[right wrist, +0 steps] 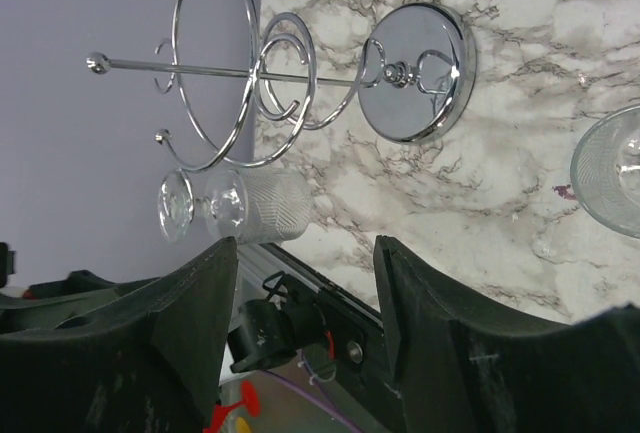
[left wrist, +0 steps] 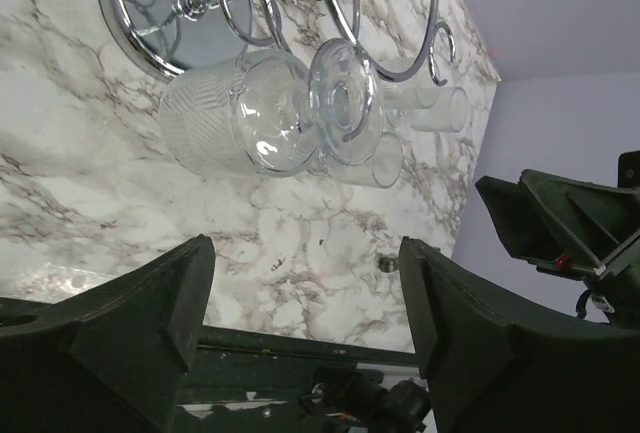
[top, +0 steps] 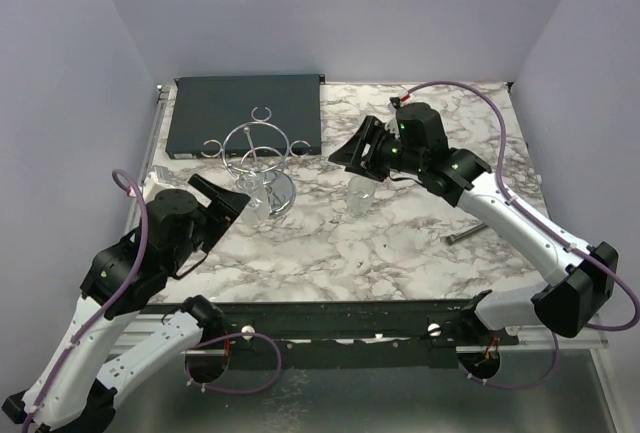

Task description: Take the wine glass off the wine glass rack

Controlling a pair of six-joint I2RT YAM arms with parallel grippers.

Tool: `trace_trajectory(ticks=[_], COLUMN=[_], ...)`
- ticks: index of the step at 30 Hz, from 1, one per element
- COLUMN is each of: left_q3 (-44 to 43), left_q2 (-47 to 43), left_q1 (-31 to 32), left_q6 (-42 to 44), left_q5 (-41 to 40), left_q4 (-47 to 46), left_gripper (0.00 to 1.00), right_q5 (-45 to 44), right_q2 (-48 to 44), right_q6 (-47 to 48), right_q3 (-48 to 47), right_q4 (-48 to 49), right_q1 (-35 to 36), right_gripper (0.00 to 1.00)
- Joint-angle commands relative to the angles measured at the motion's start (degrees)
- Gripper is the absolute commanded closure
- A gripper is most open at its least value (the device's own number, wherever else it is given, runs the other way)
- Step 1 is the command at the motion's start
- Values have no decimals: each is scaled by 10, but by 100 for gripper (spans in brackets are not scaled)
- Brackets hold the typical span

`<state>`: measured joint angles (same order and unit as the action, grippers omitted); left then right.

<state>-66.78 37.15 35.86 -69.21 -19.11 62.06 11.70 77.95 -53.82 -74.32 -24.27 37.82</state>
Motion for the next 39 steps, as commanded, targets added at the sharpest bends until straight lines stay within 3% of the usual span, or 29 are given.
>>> trace_trajectory(ticks=[1,10,19,39], left_q3=[78,144,185,208], left_q2=[-43,-77,-93,-69], left_q1=[1,2,1,1], left_q6=[-120,-187,-238,-236], left_q5=[31,12,-27,-82], left_q4=[-85,-173,-203,-244], left_gripper=[23,35,45,62], right_q5=[-30,-50,-52,-57], right_q2=[-19,-25,-34,-45], right_q6=[-20,-14,-16,-13], right_q3=[13,-2,-4,0], right_q4=[46,44,49,44], right_q1=[2,2,2,3], right_gripper=[37,36,36,35])
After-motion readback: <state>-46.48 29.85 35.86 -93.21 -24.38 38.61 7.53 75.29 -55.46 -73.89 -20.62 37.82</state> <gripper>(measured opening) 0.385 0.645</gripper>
